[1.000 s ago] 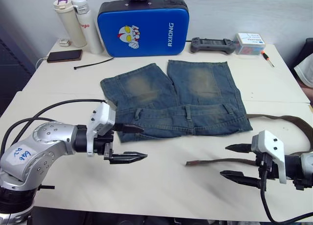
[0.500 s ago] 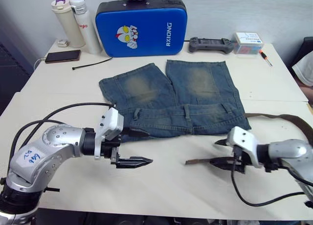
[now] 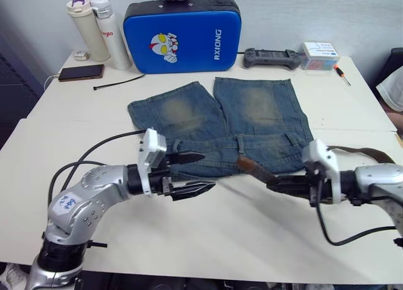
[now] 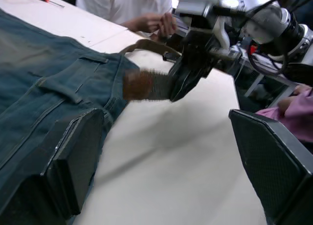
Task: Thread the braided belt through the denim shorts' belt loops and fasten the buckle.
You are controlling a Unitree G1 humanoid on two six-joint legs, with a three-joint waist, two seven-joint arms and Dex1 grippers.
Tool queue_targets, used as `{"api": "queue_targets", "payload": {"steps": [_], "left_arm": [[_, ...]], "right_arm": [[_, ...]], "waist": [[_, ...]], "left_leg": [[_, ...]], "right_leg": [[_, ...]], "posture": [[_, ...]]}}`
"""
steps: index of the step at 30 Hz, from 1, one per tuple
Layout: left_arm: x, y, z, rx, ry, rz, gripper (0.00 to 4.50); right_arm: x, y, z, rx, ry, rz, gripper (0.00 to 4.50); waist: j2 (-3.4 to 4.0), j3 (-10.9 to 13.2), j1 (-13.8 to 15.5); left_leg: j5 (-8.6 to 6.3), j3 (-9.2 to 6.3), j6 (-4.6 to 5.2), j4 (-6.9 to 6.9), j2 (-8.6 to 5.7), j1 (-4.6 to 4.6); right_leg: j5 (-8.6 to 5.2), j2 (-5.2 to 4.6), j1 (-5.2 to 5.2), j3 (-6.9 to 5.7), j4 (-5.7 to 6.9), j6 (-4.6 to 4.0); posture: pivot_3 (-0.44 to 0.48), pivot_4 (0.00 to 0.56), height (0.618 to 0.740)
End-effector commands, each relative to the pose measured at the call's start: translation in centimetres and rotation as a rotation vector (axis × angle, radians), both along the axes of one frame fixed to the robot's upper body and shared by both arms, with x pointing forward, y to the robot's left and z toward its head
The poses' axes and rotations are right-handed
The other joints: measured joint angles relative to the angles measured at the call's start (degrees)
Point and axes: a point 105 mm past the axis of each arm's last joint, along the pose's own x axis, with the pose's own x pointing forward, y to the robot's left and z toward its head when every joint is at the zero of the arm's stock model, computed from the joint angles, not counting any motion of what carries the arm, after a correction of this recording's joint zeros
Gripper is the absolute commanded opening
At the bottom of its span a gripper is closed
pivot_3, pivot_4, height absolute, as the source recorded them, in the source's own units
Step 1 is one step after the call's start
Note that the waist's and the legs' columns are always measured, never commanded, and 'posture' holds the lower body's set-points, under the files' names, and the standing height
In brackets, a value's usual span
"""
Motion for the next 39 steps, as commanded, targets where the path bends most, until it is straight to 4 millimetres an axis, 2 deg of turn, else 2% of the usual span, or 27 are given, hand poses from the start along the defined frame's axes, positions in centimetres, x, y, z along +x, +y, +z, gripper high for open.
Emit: {"api": "queue_targets", "payload": {"steps": [1, 4, 10, 12, 15, 16, 20, 21, 22, 24, 26, 29, 31, 32, 34, 36, 39], "left_arm": [[-0.1, -2.2, 0.5, -0.044, 0.014, -0.088, 4.5], [0.3, -3.4, 0.8, -0.082, 0.028, -0.108, 4.5], [0.9, -5.1, 1.2, -0.161, 0.102, -0.137, 4.5], [0.9, -5.3, 1.4, -0.194, 0.12, -0.142, 3.95], [0.7, -5.4, 1.4, -0.213, 0.154, -0.169, 2.84], [0.7, -5.5, 1.3, -0.213, 0.168, -0.176, 2.33], [0.3, -5.8, 1.0, -0.173, 0.178, -0.231, 0.74], [0.5, -6.0, 1.2, -0.184, 0.179, -0.228, 0.19], [0.7, -6.1, 1.3, -0.196, 0.18, -0.225, 0.03], [0.9, -6.6, 1.7, -0.216, 0.176, -0.235, 0.0], [1.6, -7.2, 2.0, -0.239, 0.185, -0.221, 0.0], [3.2, -8.6, 2.7, -0.285, 0.234, -0.175, 0.0], [4.3, -9.8, 2.9, -0.284, 0.277, -0.143, 0.0], [4.6, -10.3, 3.2, -0.285, 0.295, -0.135, 0.0], [5.2, -11.3, 4.0, -0.303, 0.326, -0.126, 0.0], [5.5, -12.1, 4.8, -0.325, 0.351, -0.132, 0.0], [5.9, -13.0, 6.0, -0.367, 0.393, -0.143, 0.0]], "right_arm": [[-1.7, 2.0, 2.6, 0.122, 0.009, 0.081, 0.06], [-1.8, 2.5, 3.2, 0.159, 0.007, 0.065, 0.06], [-1.9, 2.6, 3.1, 0.157, 0.014, 0.035, 0.06], [-1.9, 2.4, 3.0, 0.155, 0.011, 0.015, 0.0], [-1.8, 2.2, 2.7, 0.147, 0.009, -0.016, 0.0], [-1.7, 2.1, 2.6, 0.146, 0.009, -0.028, 0.0], [-1.5, 1.7, 2.0, 0.144, 0.003, -0.086, 0.0], [-1.3, 1.5, 1.8, 0.137, -0.005, -0.117, 0.0], [-1.1, 1.3, 1.6, 0.132, -0.01, -0.137, 0.0], [-0.8, 0.5, 1.4, 0.123, -0.03, -0.203, 0.92], [-0.6, -0.8, 1.7, 0.153, -0.054, -0.278, 1.65], [-0.3, -3.5, 4.1, 0.279, -0.155, -0.433, 3.17], [-0.3, -5.4, 7.0, 0.388, -0.279, -0.537, 4.16], [-0.4, -6.0, 8.5, 0.452, -0.33, -0.574, 4.42], [-1.0, -6.0, 10.5, 0.559, -0.382, -0.596, 4.42], [-1.7, -4.2, 11.4, 0.65, -0.37, -0.564, 4.42], [-2.3, -1.1, 11.0, 0.781, -0.273, -0.532, 4.42]], "waist": [[-0.01, 0.0, 0.0], [-0.03, 0.0, -0.1], [-0.04, 0.0, -0.1], [-0.04, 0.0, 0.0], [-0.05, 0.0, -0.1], [-0.05, 0.0, -0.1], [-0.05, 0.0, 0.0], [-0.05, 0.0, 0.0], [-0.05, 0.0, 0.0], [-0.07, 0.0, 0.0], [-0.1, 0.1, 0.3], [-0.11, 0.1, 1.1], [-0.12, 0.1, 1.4], [-0.12, 0.1, 1.4], [-0.13, 0.1, 1.2], [-0.18, 0.1, 1.1], [-0.19, 0.1, 1.0]], "left_leg": [[0.0, 0.0, 0.0, 0.01, 0.0, -0.01], [-0.01, 0.02, 0.02, 0.1, -0.01, -0.01], [0.0, 0.06, 0.03, 0.09, -0.01, -0.02], [-0.01, 0.08, 0.03, 0.1, -0.01, -0.02], [0.0, 0.08, 0.04, 0.1, -0.01, -0.02], [0.0, 0.09, 0.04, 0.1, -0.01, -0.02], [0.0, 0.09, 0.04, 0.1, -0.01, -0.02], [0.0, 0.1, 0.04, 0.11, -0.01, -0.02], [0.0, 0.09, 0.04, 0.11, -0.01, -0.02], [0.0, 0.1, 0.04, 0.11, -0.01, -0.02], [0.0, 0.1, 0.04, 0.11, -0.01, -0.03], [-0.01, 0.15, 0.07, 0.15, -0.02, -0.06], [-0.01, 0.21, 0.12, 0.18, -0.03, -0.07], [-0.02, 0.24, 0.13, 0.18, -0.03, -0.06], [-0.02, 0.31, 0.13, 0.17, -0.02, -0.04], [-0.02, 0.39, 0.13, 0.13, 0.03, -0.01], [-0.01, 0.48, 0.12, 0.12, 0.11, 0.01]], "right_leg": [[0.0, 0.0, 0.0, 0.0, 0.0, 0.0], [0.02, -0.01, 0.04, 0.0, 0.02, 0.04], [0.02, 0.02, 0.02, 0.0, 0.03, 0.04], [0.03, 0.02, 0.02, 0.01, 0.03, 0.05], [0.03, 0.02, 0.02, 0.01, 0.05, 0.05], [0.03, 0.02, 0.02, 0.01, 0.05, 0.05], [0.03, 0.03, 0.02, 0.02, 0.06, 0.05], [0.03, 0.02, 0.02, 0.02, 0.06, 0.05], [0.03, 0.02, 0.02, 0.02, 0.06, 0.05], [0.03, 0.02, 0.02, 0.02, 0.05, 0.05], [0.03, 0.03, 0.02, 0.02, 0.04, 0.05], [0.05, 0.03, 0.02, 0.02, 0.02, 0.1], [0.08, 0.03, 0.03, 0.05, 0.01, 0.15], [0.09, 0.03, 0.03, 0.07, 0.01, 0.17], [0.09, 0.06, 0.02, 0.11, 0.03, 0.17], [0.09, 0.11, 0.01, 0.16, 0.05, 0.17], [0.08, 0.17, -0.02, 0.22, 0.08, 0.17]], "posture": [[0.0, 0.15, 0.74], [0.0, 0.15, 0.74], [0.0, 0.15, 0.74], [0.0, 0.15, 0.74], [0.0, 0.15, 0.74], [0.0, 0.15, 0.74], [0.0, 0.15, 0.74], [0.0, 0.15, 0.74], [0.0, 0.15, 0.74], [0.0, 0.15, 0.74], [0.0, 0.15, 0.74], [0.0, 0.15, 0.74], [0.0, 0.15, 0.74], [0.0, 0.15, 0.74], [0.0, 0.15, 0.74], [0.0, 0.15, 0.74], [0.0, 0.15, 0.74]]}}
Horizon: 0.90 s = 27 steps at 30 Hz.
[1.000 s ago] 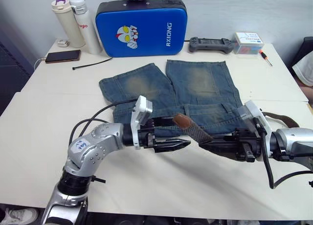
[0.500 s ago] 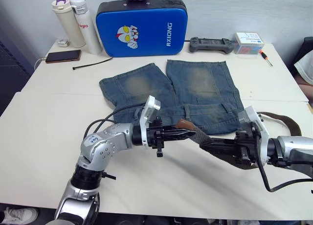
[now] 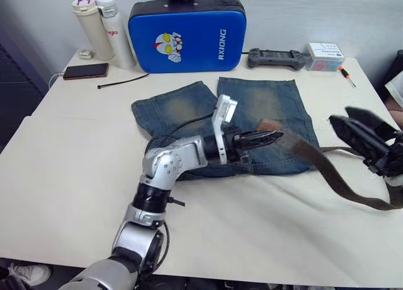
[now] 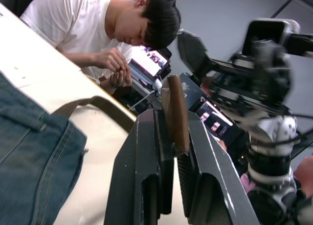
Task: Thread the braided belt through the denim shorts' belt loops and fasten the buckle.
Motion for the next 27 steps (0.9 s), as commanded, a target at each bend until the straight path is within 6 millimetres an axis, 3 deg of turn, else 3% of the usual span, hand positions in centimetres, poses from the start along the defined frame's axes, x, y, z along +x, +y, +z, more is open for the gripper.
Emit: {"api": "queue_targets", "payload": {"steps": [1, 4, 5, 7, 10, 17, 23, 27], "left_arm": [[0.1, -0.7, 1.9, -0.067, 0.029, -0.019, 0.0], [-0.1, -0.9, 2.9, -0.106, 0.058, -0.039, 0.0], [-0.3, -0.8, 3.3, -0.126, 0.07, -0.053, 0.0], [-0.6, -0.5, 3.8, -0.147, 0.082, -0.069, 0.0], [-1.2, 0.0, 3.9, -0.148, 0.086, -0.095, 0.0], [-1.7, 1.2, 3.2, -0.113, 0.082, -0.088, 0.0], [-1.4, 1.5, 2.8, -0.09, 0.086, -0.049, 0.0], [-1.4, 1.6, 2.6, -0.08, 0.078, -0.044, 0.0]], "right_arm": [[-1.3, 3.8, 0.2, 0.151, 0.013, 0.096, 4.42], [-2.1, 6.9, -1.8, 0.25, 0.096, 0.164, 4.42], [-2.0, 7.7, -3.3, 0.29, 0.159, 0.166, 4.42], [-2.0, 8.5, -5.3, 0.362, 0.242, 0.163, 4.42], [-1.8, 8.6, -6.5, 0.486, 0.284, 0.155, 4.42], [0.2, 5.4, -5.9, 0.747, 0.195, 0.069, 4.42], [-0.5, 5.3, -3.9, 0.861, 0.057, 0.161, 4.42], [-0.4, 4.9, -4.1, 0.866, 0.048, 0.145, 4.42]], "waist": [[-0.03, 0.0, 0.0], [-0.08, 0.0, 0.0], [-0.08, 0.0, 0.0], [-0.15, 0.0, -0.1], [-0.15, 0.0, -0.3], [-0.15, 0.0, -1.5], [-0.14, 0.0, -1.4], [-0.14, 0.0, -1.3]], "left_leg": [[0.0, 0.05, 0.0, 0.01, 0.0, 0.01], [-0.01, 0.17, 0.02, 0.03, 0.0, 0.03], [-0.02, 0.17, 0.03, 0.03, -0.01, 0.03], [-0.03, 0.22, 0.06, 0.02, -0.02, 0.05], [-0.05, 0.29, 0.07, 0.01, -0.06, 0.05], [-0.07, 0.5, 0.03, -0.07, -0.03, 0.31], [-0.08, 0.62, 0.01, -0.12, -0.02, 0.31], [-0.08, 0.63, 0.01, -0.12, -0.02, 0.3]], "right_leg": [[0.0, 0.0, -0.01, 0.03, 0.03, 0.0], [-0.02, 0.0, -0.03, 0.18, 0.18, 0.06], [-0.03, 0.0, -0.05, 0.2, 0.21, 0.08], [-0.04, 0.0, -0.08, 0.32, 0.27, 0.12], [-0.07, 0.0, -0.19, 0.52, 0.25, 0.17], [-0.05, 0.15, -0.22, 1.0, 0.36, 0.21], [-0.06, 0.19, -0.34, 1.21, 0.4, 0.22], [-0.06, 0.19, -0.37, 1.23, 0.4, 0.22]], "posture": [[0.0, 0.15, 0.74], [0.0, 0.15, 0.74], [0.0, 0.15, 0.74], [0.0, 0.15, 0.74], [0.0, 0.15, 0.74], [0.0, 0.15, 0.74], [0.0, 0.15, 0.74], [0.0, 0.15, 0.74]]}}
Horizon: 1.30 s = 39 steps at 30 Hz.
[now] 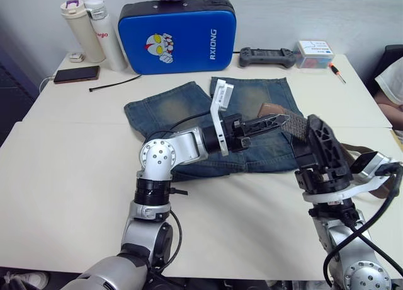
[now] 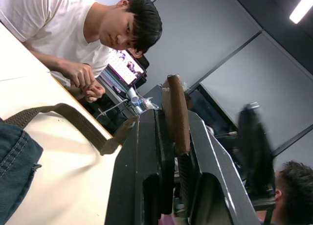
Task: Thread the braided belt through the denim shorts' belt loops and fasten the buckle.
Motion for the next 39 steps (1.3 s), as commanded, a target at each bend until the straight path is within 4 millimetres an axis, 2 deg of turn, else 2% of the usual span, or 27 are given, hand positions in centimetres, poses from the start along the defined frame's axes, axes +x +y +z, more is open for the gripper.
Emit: {"api": "queue_targets", "payload": {"steps": [1, 4, 7, 9, 13, 14, 15, 16, 21, 22, 23, 25, 26, 29, 34, 39], "left_arm": [[-0.6, 0.2, 0.7, -0.011, -0.05, -0.006, 0.0], [-0.6, 0.2, 0.5, -0.002, -0.052, -0.008, 0.0], [-0.6, 0.2, 0.4, -0.003, -0.05, -0.006, 0.0], [-0.6, 0.1, 0.4, -0.004, -0.051, -0.005, 0.0], [-0.5, 0.2, 0.5, -0.005, -0.068, 0.004, 0.0], [-0.5, 0.2, 0.6, -0.014, -0.07, 0.006, 0.47], [-0.3, 0.3, 0.8, -0.022, -0.078, 0.021, 0.96], [-0.2, 0.5, 1.0, -0.036, -0.074, 0.025, 1.31], [0.2, 0.8, 1.5, -0.008, -0.196, 0.063, 3.6], [0.4, 0.8, 1.3, 0.02, -0.243, 0.08, 4.07], [0.4, 0.0, 0.1, 0.145, -0.366, 0.091, 4.49], [0.7, -2.4, -3.7, 0.429, -0.649, 0.066, 4.49], [0.7, -3.1, -5.3, 0.515, -0.739, 0.034, 4.49], [0.6, -4.6, -8.3, 0.613, -0.869, -0.055, 4.49], [1.0, -6.9, -9.6, 0.631, -0.961, -0.105, 4.49], [2.7, -8.9, -10.7, 0.702, -1.085, -0.036, 4.49]], "right_arm": [[-0.6, -0.5, 0.9, 0.026, -0.055, -0.018, 4.42], [-0.5, -0.6, 0.8, 0.03, -0.055, -0.027, 4.42], [-0.4, -0.8, 0.5, 0.03, -0.047, -0.022, 3.63], [-0.4, -1.0, 0.0, 0.026, -0.033, -0.026, 2.8], [-0.2, -1.2, -0.5, -0.01, -0.018, -0.04, 0.79], [-0.2, -1.3, -0.5, -0.024, -0.017, -0.044, 0.23], [-0.1, -1.4, -0.5, -0.036, -0.016, -0.053, 0.0], [0.1, -1.8, -0.4, -0.051, -0.016, -0.073, 0.0], [0.6, -3.8, 0.6, -0.107, -0.024, -0.166, 0.0], [0.7, -4.3, 0.8, -0.114, -0.023, -0.186, 0.0], [0.9, -5.2, 1.0, -0.125, -0.014, -0.227, 0.0], [1.0, -7.3, 1.7, -0.209, 0.007, -0.313, 0.0], [0.9, -7.7, 2.1, -0.251, 0.006, -0.331, 0.0], [0.1, -8.3, 2.7, -0.459, 0.015, -0.322, 0.0], [-1.4, -10.0, 4.7, -0.763, 0.073, -0.324, 0.0], [-2.6, -9.5, 5.9, -0.946, 0.089, -0.294, 0.0]], "waist": [[0.0, 0.0, 0.0], [0.0, 0.0, 0.0], [0.0, 0.0, 0.0], [0.0, 0.0, 0.0], [0.0, 0.0, 0.0], [0.0, 0.0, 0.0], [0.0, 0.0, -0.1], [0.0, 0.0, 0.0], [0.0, 0.0, 0.0], [0.0, 0.0, 0.1], [0.0, 0.0, 0.1], [0.04, 0.0, 0.3], [0.07, 0.0, 0.5], [0.29, -0.1, 1.3], [0.2, 0.0, 1.6], [-0.14, 0.1, 1.8]], "left_leg": [[0.0, 0.0, 0.0, 0.0, 0.0, 0.0], [-0.01, 0.02, -0.01, -0.01, 0.0, -0.01], [-0.01, 0.04, -0.01, -0.01, 0.0, -0.03], [-0.01, 0.04, -0.01, -0.01, 0.0, -0.04], [-0.02, 0.05, 0.01, -0.01, 0.0, -0.05], [-0.02, 0.07, 0.01, -0.01, 0.0, -0.05], [-0.02, 0.08, 0.01, -0.01, 0.0, -0.05], [-0.02, 0.1, 0.01, -0.01, 0.0, -0.05], [-0.02, 0.13, 0.01, 0.0, 0.0, -0.05], [-0.02, 0.13, 0.01, -0.01, 0.0, -0.06], [-0.02, 0.13, 0.01, -0.02, 0.0, -0.06], [-0.02, 0.15, 0.01, -0.04, -0.01, -0.06], [-0.03, 0.2, 0.04, -0.04, -0.06, -0.07], [-0.16, 0.21, 0.27, -0.01, -0.07, -0.09], [-0.28, 0.41, 0.49, 0.01, 0.02, -0.35], [-0.55, 0.52, 1.01, 0.1, 0.03, -0.31]], "right_leg": [[0.0, 0.0, -0.01, 0.01, 0.0, 0.0], [0.0, 0.0, -0.06, 0.05, 0.03, 0.0], [0.0, 0.0, -0.09, 0.07, 0.04, 0.0], [0.0, 0.0, -0.11, 0.07, 0.05, 0.0], [0.0, 0.0, -0.12, 0.09, 0.05, 0.0], [0.0, 0.0, -0.13, 0.1, 0.07, 0.0], [0.0, 0.0, -0.14, 0.11, 0.07, 0.0], [0.0, 0.0, -0.14, 0.12, 0.08, 0.0], [0.0, 0.0, -0.16, 0.14, 0.09, 0.0], [0.0, 0.0, -0.16, 0.14, 0.09, 0.0], [0.0, 0.0, -0.16, 0.14, 0.08, 0.0], [0.0, 0.0, -0.17, 0.14, 0.06, 0.0], [0.01, -0.03, -0.15, 0.16, 0.03, 0.0], [0.05, -0.07, -0.04, 0.18, -0.23, 0.09], [0.08, -0.11, -0.17, 0.16, -0.47, 0.14], [0.15, -0.12, -0.04, 0.16, -0.52, 0.29]], "posture": [[0.0, 0.15, 0.74], [0.0, 0.15, 0.74], [0.0, 0.15, 0.74], [0.0, 0.15, 0.74], [0.0, 0.15, 0.74], [0.0, 0.15, 0.74], [0.0, 0.15, 0.74], [0.0, 0.15, 0.74], [0.0, 0.15, 0.74], [0.0, 0.15, 0.74], [0.0, 0.15, 0.74], [0.0, 0.15, 0.74], [0.0, 0.15, 0.74], [0.0, 0.15, 0.74], [0.0, 0.15, 0.74], [0.0, 0.15, 0.74]]}}
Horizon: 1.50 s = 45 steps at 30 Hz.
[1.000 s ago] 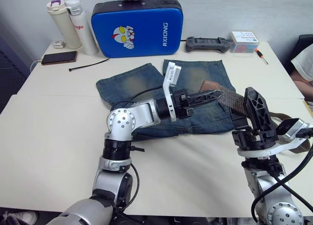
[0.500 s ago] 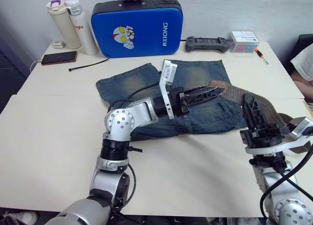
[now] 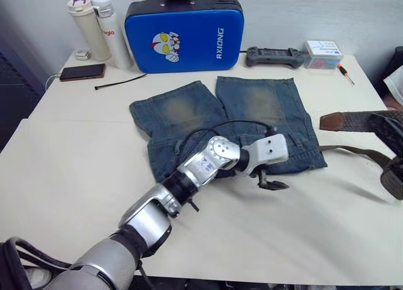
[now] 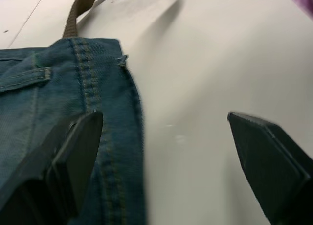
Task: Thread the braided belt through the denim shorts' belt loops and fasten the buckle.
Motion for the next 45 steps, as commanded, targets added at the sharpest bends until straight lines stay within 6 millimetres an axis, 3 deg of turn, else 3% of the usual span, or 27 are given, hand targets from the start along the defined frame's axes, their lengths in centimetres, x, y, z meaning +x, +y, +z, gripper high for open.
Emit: {"api": "queue_targets", "payload": {"steps": [1, 3, 7, 11, 12, 19, 27, 30, 34, 35, 38, 43, 44, 45], "left_arm": [[0.8, -1.2, -0.8, 0.031, -0.14, 0.011, 4.23], [0.9, -1.3, -1.7, 0.053, -0.145, 0.012, 3.75], [0.7, -0.1, -5.0, 0.171, -0.119, -0.026, 1.97], [0.9, 1.1, -6.0, 0.209, -0.145, -0.048, 0.2], [1.0, 1.4, -6.1, 0.21, -0.148, -0.052, 0.06], [-0.2, 5.5, -5.3, 0.203, -0.089, -0.216, 0.06], [-3.1, 13.2, -3.9, 0.252, 0.025, -0.326, 0.06], [-3.1, 13.3, -2.6, 0.189, 0.029, -0.276, 0.06], [-2.4, 10.1, 1.2, -0.05, 0.032, -0.19, 0.06], [-2.4, 9.4, 1.9, -0.086, 0.046, -0.19, 0.68], [-1.9, 6.8, 2.5, -0.11, 0.016, -0.171, 1.87], [0.6, 3.0, 0.9, -0.043, -0.142, -0.045, 4.13], [1.0, 2.6, 0.7, -0.035, -0.174, -0.028, 4.48], [1.0, 1.8, 0.3, -0.038, -0.17, -0.03, 4.48]], "right_arm": [[-1.2, 0.9, 1.5, -0.067, -0.028, 0.031, 0.0], [-1.3, 1.1, 1.6, -0.082, -0.025, 0.026, 0.0], [-1.6, 1.6, 1.9, -0.107, -0.028, 0.027, 0.0], [-1.7, 1.5, 2.1, -0.116, -0.024, 0.022, 0.0], [-1.7, 1.5, 2.1, -0.12, -0.019, 0.021, 0.0], [-0.9, 1.6, 0.2, -0.115, 0.09, 0.019, 0.0], [-0.1, 2.9, -2.1, -0.038, 0.166, 0.039, 0.0], [-0.1, 3.2, -2.1, -0.029, 0.159, 0.047, 0.0], [0.4, 2.9, -2.3, -0.027, 0.157, 0.03, 0.0], [0.5, 2.9, -2.3, -0.028, 0.156, 0.025, 0.0], [0.8, 2.8, -2.1, -0.03, 0.143, 0.008, 0.0], [1.0, 1.7, -1.4, -0.041, 0.108, -0.075, 0.0], [1.0, 1.5, -1.2, -0.041, 0.104, -0.088, 0.0], [0.9, 1.2, -1.0, -0.048, 0.097, -0.111, 0.0]], "waist": [[-0.27, 0.2, 0.0], [-0.38, 0.2, 0.0], [-0.44, 0.3, 0.1], [-0.46, 0.3, 0.0], [-0.46, 0.3, 0.0], [-0.31, 0.2, -1.1], [-0.14, 0.1, -1.7], [-0.13, 0.1, -1.3], [-0.13, 0.1, 0.0], [-0.13, 0.1, 0.3], [-0.13, 0.1, 0.1], [-0.14, 0.1, 0.1], [-0.15, 0.1, 0.1], [-0.16, 0.1, 0.1]], "left_leg": [[-0.02, 0.0, 0.04, 0.04, 0.0, -0.03], [-0.05, 0.05, 0.09, 0.04, -0.01, -0.04], [-0.04, 0.1, 0.08, 0.06, -0.01, -0.05], [-0.03, 0.11, 0.06, 0.05, -0.01, 0.02], [-0.03, 0.11, 0.06, 0.05, -0.01, 0.04], [0.01, 0.18, -0.02, 0.0, 0.04, 0.14], [0.15, 0.16, -0.26, 0.04, 0.08, 0.16], [0.15, 0.14, -0.25, 0.09, 0.07, 0.15], [0.08, -0.01, -0.13, 0.26, 0.03, 0.03], [0.06, -0.02, -0.1, 0.29, 0.03, 0.0], [0.01, -0.02, 0.02, 0.4, -0.03, -0.12], [0.01, 0.05, 0.03, 0.42, -0.06, -0.08], [0.01, 0.06, 0.05, 0.43, -0.06, -0.08], [0.0, 0.1, 0.07, 0.42, -0.06, -0.08]], "right_leg": [[0.02, 0.0, 0.02, -0.01, -0.04, 0.04], [0.06, -0.01, 0.02, 0.05, -0.11, 0.12], [0.1, -0.02, 0.0, 0.1, -0.13, 0.2], [0.11, -0.02, 0.06, 0.13, -0.14, 0.21], [0.11, -0.02, 0.07, 0.13, -0.14, 0.21], [0.11, 0.01, 0.08, 0.23, -0.07, 0.2], [0.1, 0.0, 0.09, 0.27, -0.04, 0.18], [0.1, -0.03, 0.12, 0.27, -0.07, 0.18], [0.18, -0.06, 0.24, 0.17, -0.31, 0.33], [0.22, -0.06, 0.28, 0.16, -0.42, 0.41], [0.3, -0.06, 0.29, 0.16, -0.54, 0.54], [0.31, -0.05, 0.32, 0.15, -0.5, 0.57], [0.31, -0.05, 0.31, 0.15, -0.49, 0.57], [0.32, -0.05, 0.31, 0.17, -0.49, 0.59]], "posture": [[0.0, 0.15, 0.74], [0.0, 0.15, 0.74], [0.0, 0.15, 0.74], [0.0, 0.15, 0.74], [0.0, 0.15, 0.74], [0.0, 0.15, 0.74], [0.0, 0.15, 0.74], [0.0, 0.15, 0.74], [0.0, 0.15, 0.74], [0.0, 0.15, 0.74], [0.0, 0.15, 0.74], [0.0, 0.15, 0.74], [0.0, 0.15, 0.74], [0.0, 0.15, 0.74]]}}
